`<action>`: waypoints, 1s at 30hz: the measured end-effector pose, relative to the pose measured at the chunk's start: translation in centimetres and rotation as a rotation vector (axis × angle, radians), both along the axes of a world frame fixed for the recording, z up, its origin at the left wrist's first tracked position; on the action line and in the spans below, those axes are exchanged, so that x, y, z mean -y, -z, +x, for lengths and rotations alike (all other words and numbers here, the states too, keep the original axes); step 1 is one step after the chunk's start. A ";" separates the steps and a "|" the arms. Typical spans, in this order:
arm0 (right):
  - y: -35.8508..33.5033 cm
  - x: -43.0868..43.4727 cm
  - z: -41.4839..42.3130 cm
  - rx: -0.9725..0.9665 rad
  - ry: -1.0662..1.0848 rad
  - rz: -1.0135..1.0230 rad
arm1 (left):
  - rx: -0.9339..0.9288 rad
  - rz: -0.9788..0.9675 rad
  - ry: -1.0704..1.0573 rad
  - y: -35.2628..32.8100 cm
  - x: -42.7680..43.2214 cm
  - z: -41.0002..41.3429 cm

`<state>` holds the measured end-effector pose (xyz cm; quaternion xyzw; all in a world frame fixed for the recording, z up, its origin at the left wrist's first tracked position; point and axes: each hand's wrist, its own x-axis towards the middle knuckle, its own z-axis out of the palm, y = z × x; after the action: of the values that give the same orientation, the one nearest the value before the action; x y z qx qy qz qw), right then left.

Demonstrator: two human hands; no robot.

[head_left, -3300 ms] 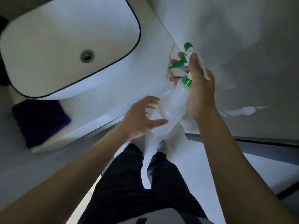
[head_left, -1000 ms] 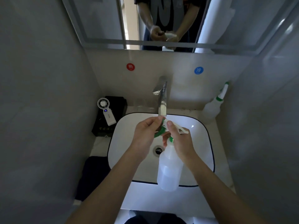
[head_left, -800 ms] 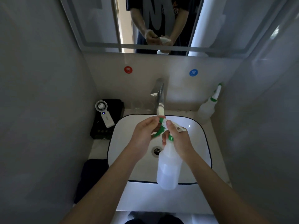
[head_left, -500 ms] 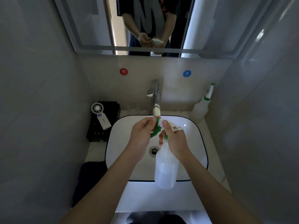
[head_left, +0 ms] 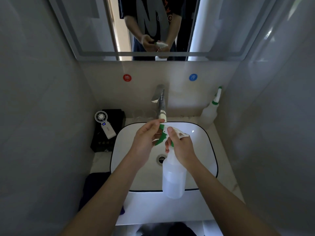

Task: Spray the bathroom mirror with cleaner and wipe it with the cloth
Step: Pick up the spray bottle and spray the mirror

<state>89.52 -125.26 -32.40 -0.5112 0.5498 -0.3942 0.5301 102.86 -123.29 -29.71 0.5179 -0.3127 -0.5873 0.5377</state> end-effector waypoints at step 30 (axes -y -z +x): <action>-0.4 -0.3 0.3 -0.030 0.040 -0.032 | 0.119 0.086 -0.100 0.4 1.3 -0.7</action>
<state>89.86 -124.92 -32.02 -0.5143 0.5613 -0.4059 0.5057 102.15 -124.54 -30.10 0.5895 -0.2923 -0.5409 0.5240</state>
